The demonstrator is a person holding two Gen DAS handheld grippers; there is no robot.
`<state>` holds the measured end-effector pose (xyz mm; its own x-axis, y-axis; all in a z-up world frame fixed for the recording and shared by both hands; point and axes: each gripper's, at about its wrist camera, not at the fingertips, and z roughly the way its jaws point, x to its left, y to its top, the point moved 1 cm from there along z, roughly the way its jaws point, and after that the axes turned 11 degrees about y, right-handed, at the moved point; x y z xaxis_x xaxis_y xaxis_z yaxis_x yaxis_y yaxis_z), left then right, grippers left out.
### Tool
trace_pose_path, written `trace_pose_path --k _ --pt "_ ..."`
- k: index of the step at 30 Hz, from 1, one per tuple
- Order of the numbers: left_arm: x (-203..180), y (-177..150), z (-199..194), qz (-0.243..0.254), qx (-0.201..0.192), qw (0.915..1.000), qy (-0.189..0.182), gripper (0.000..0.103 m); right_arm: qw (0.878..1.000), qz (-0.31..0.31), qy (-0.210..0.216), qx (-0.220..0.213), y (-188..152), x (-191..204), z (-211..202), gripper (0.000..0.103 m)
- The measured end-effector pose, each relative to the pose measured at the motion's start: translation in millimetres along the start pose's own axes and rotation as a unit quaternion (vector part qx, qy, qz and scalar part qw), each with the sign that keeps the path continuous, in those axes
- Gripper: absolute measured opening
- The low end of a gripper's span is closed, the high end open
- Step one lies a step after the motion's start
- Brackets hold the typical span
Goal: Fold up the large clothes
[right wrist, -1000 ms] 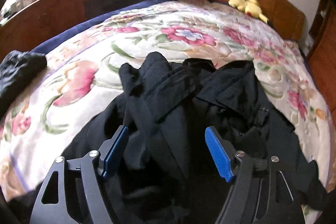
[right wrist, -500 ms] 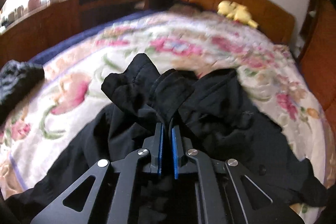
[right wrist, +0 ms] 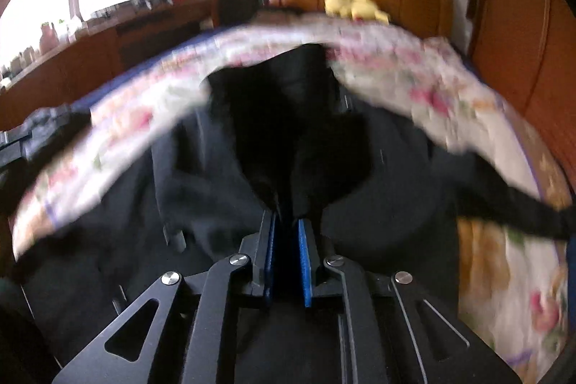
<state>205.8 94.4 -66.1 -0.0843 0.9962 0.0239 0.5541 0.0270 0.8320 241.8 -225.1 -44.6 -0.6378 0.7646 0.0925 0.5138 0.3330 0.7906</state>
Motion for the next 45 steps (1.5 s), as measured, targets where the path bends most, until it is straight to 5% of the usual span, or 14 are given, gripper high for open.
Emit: trace_pose_path --k 8,13,22,29,37,39,40,43,45 --pt "-9 -1 3 0.003 0.001 1.0000 -0.004 0.081 1.000 0.026 0.004 0.013 -38 4 -32 0.025" --pt "-14 -3 3 0.011 0.002 0.9999 -0.002 0.081 1.000 0.015 -0.007 0.010 -35 12 -53 0.046" --pt "-21 -6 3 0.015 0.003 0.9999 -0.006 0.081 0.998 0.016 -0.044 -0.030 -19 -14 -86 0.054" --pt "-37 -10 8 0.026 0.011 0.9995 -0.014 0.081 0.993 0.068 -0.092 0.007 9 -76 -49 0.054" --pt "-57 -14 11 0.049 0.018 0.9983 -0.024 0.081 0.985 0.149 -0.014 0.084 -7 -101 -7 0.054" --pt "-60 -12 11 0.052 0.017 0.9981 -0.027 0.081 0.984 0.153 0.011 0.093 -12 -101 -4 0.051" --pt "-61 -12 10 0.053 0.016 0.9981 -0.028 0.081 0.985 0.144 0.012 0.094 -9 -100 -3 0.035" --pt "-63 -10 9 0.052 0.013 0.9980 -0.033 0.081 0.993 0.093 0.005 0.076 2 -95 -8 0.013" --pt "-63 -9 8 0.051 0.012 0.9980 -0.034 0.081 0.997 0.067 -0.019 0.043 16 -91 -22 0.011"
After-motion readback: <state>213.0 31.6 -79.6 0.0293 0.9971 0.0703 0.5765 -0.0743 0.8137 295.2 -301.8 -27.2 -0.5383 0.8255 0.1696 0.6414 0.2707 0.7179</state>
